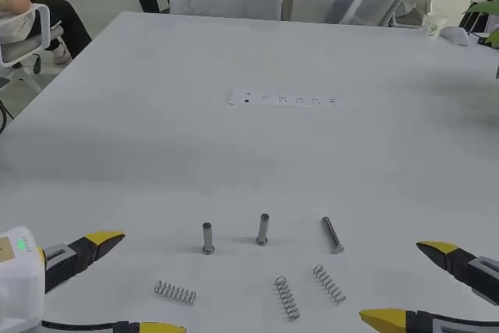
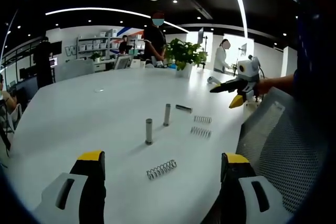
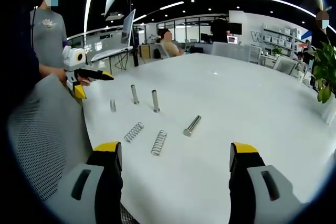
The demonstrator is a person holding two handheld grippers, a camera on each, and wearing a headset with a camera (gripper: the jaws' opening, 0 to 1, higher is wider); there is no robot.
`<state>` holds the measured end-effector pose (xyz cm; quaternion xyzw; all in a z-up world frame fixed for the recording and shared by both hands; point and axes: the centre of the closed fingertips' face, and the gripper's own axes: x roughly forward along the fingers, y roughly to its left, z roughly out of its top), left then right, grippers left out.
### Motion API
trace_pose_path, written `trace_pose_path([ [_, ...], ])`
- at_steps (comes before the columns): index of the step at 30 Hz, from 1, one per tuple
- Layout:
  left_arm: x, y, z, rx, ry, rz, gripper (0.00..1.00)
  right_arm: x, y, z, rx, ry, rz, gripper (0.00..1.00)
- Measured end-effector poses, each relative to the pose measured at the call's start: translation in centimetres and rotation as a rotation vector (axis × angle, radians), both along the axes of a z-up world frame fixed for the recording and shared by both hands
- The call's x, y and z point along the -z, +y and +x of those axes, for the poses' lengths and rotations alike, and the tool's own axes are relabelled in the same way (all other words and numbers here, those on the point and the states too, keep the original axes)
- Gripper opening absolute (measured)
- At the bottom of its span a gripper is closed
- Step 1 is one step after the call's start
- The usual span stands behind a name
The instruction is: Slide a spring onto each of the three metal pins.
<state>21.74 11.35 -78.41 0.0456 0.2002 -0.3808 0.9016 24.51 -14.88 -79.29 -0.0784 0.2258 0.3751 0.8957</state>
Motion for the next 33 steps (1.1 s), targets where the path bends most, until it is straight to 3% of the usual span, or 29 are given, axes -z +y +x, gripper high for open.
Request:
trace_pose_path([
  [33, -0.23, 0.06, 0.02, -0.001, -0.006, -0.003, 0.87, -0.12, -0.18, 0.13, 0.008, 0.01, -0.011, 0.82],
])
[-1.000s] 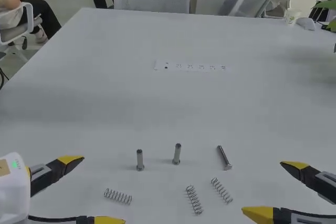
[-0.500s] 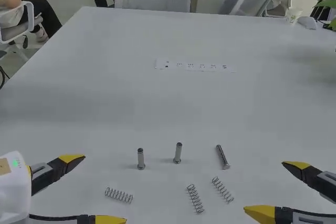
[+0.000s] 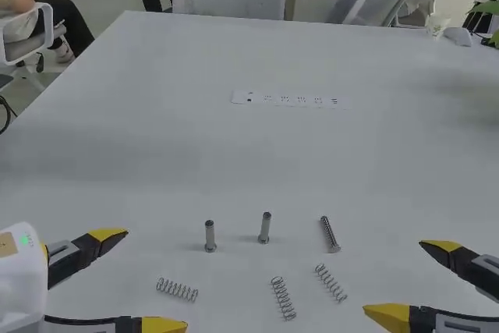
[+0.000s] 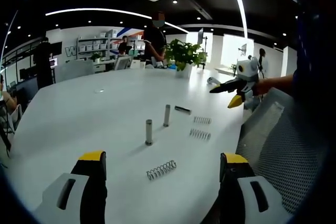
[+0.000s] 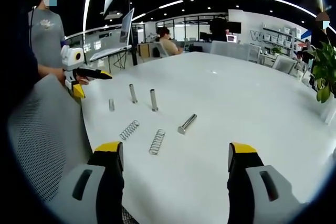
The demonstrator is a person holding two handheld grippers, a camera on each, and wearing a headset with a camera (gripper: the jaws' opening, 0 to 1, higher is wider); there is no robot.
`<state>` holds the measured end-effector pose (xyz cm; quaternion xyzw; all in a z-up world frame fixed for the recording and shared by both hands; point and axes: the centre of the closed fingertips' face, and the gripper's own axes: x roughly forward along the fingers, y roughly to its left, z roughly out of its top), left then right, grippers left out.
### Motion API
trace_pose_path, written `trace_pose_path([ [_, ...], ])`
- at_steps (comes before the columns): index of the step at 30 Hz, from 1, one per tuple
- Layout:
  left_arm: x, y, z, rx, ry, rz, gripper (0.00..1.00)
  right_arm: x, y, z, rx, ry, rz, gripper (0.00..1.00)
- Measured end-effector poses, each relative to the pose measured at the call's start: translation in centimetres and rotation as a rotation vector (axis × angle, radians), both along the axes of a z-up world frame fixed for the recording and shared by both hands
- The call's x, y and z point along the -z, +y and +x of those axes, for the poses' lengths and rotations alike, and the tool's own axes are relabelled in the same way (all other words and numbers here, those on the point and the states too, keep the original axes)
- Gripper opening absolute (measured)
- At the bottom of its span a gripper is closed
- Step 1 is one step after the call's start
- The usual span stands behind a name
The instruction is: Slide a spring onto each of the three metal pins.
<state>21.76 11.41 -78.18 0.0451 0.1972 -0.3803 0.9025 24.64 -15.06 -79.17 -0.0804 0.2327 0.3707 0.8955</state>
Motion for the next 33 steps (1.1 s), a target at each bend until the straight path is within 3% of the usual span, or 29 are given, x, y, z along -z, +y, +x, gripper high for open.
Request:
trace_pose_path([
  [10, 0.0, 0.1, 0.1, -0.001, -0.003, -0.002, 0.86, -0.5, 0.0, 1.2, 0.002, 0.001, -0.008, 0.78],
  [21, -0.4, 0.3, 0.2, -0.016, -0.013, -0.014, 0.86, -1.6, 1.7, 5.0, -0.014, -0.004, -0.075, 0.69],
  [33, -0.3, 0.2, 0.1, -0.01, -0.01, -0.011, 0.85, -0.8, 3.0, 8.4, 0.015, 0.071, -0.132, 0.55],
])
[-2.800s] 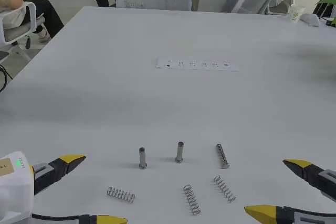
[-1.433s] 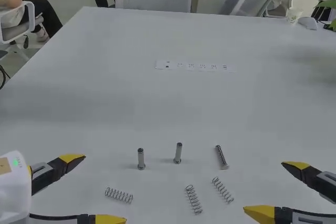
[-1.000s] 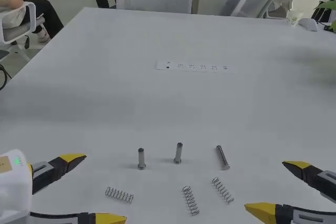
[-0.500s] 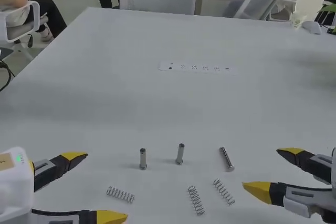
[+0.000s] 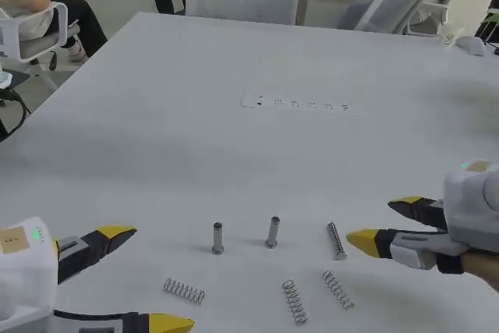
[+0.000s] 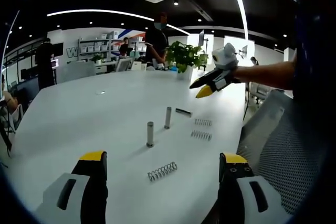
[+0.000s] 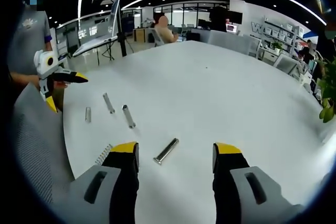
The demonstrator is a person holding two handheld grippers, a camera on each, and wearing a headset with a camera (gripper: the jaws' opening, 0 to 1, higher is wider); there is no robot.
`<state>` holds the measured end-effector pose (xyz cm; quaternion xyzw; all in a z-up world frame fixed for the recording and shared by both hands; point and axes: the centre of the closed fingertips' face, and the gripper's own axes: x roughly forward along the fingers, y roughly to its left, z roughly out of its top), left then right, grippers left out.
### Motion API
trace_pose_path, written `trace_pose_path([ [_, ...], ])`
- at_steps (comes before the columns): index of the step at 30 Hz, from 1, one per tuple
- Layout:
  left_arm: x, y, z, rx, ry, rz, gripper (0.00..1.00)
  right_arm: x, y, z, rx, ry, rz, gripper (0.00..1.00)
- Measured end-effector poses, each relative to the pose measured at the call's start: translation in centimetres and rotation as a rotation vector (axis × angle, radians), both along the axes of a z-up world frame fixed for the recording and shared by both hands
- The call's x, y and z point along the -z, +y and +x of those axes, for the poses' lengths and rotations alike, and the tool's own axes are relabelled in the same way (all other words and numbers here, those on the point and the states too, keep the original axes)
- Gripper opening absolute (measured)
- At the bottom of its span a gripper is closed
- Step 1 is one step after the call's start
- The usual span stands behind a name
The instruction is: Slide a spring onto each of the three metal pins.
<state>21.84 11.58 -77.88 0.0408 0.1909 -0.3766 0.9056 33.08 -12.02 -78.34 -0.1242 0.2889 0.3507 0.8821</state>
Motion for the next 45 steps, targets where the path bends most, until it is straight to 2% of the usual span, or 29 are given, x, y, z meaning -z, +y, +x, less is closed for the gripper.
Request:
trace_pose_path([
  [2, 0.0, 0.0, 0.0, -0.003, 0.0, -0.003, 0.85, 0.4, 0.3, 0.2, -0.003, 0.025, -0.016, 0.54],
  [5, 0.0, 0.1, 0.0, -0.003, -0.001, -0.003, 0.85, 0.9, 0.8, 0.7, -0.002, 0.035, -0.041, 0.51],
  [11, 0.0, 0.1, 0.1, -0.005, -0.002, -0.004, 0.85, 2.4, 1.0, 1.5, 0.032, 0.106, -0.077, 0.43],
  [26, -0.1, 0.1, 0.1, -0.007, -0.001, -0.006, 0.83, 5.1, 1.7, 1.9, 0.073, 0.228, -0.157, 0.28],
  [31, -0.1, 0.1, 0.0, -0.007, -0.001, -0.008, 0.83, 5.9, 1.9, 2.0, 0.081, 0.25, -0.18, 0.26],
  [43, 0.0, 0.0, 0.0, -0.001, 0.003, -0.01, 0.81, 6.8, 2.6, 2.3, 0.108, 0.302, -0.217, 0.18],
  [45, 0.0, 0.0, 0.0, 0.0, 0.003, -0.01, 0.8, 6.8, 2.5, 2.4, 0.116, 0.295, -0.223, 0.19],
])
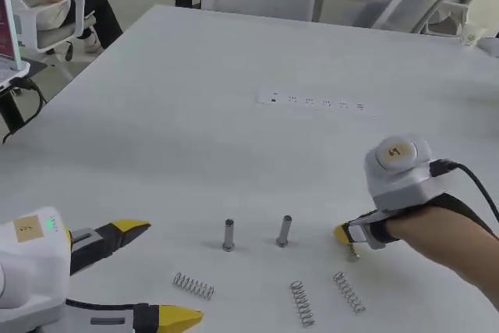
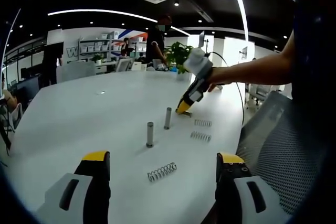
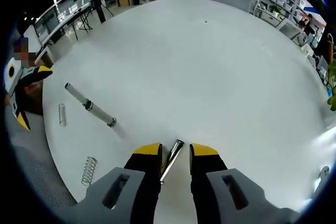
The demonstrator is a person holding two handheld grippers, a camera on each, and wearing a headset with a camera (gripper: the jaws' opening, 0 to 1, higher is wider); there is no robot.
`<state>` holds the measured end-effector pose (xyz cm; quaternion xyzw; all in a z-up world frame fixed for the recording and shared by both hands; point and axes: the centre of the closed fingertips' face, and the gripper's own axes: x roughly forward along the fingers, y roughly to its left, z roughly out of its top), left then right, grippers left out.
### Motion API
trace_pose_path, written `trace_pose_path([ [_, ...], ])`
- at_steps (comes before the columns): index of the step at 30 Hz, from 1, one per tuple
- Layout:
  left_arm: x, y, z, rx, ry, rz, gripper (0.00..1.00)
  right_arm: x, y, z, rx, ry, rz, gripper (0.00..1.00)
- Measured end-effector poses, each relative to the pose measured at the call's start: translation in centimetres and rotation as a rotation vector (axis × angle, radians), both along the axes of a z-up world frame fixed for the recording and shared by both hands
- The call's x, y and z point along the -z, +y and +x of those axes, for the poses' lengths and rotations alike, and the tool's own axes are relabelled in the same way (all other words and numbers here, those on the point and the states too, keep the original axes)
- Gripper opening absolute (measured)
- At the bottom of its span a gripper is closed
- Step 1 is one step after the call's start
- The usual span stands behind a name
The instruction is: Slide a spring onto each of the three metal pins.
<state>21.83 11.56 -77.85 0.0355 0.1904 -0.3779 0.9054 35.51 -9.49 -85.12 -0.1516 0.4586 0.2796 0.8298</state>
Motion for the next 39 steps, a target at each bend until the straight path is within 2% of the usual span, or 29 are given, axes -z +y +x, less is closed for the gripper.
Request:
trace_pose_path([
  [3, -0.02, -0.02, 0.02, 0.0, 0.0, -0.003, 0.8, 0.32, -0.16, 0.04, 0.015, 0.019, -0.007, 0.18],
  [14, -0.04, -0.02, 0.0, 0.002, 0.0, -0.004, 0.77, 0.64, -0.37, 0.17, 0.035, 0.029, -0.058, 0.16],
  [21, -0.03, -0.16, -0.08, 0.007, 0.004, -0.006, 0.76, 0.62, -0.27, -0.11, 0.032, 0.044, -0.136, 0.1],
  [39, -0.06, -0.23, -0.27, 0.016, 0.005, -0.003, 0.74, 0.78, -0.15, -0.21, 0.061, 0.065, -0.138, 0.06],
])
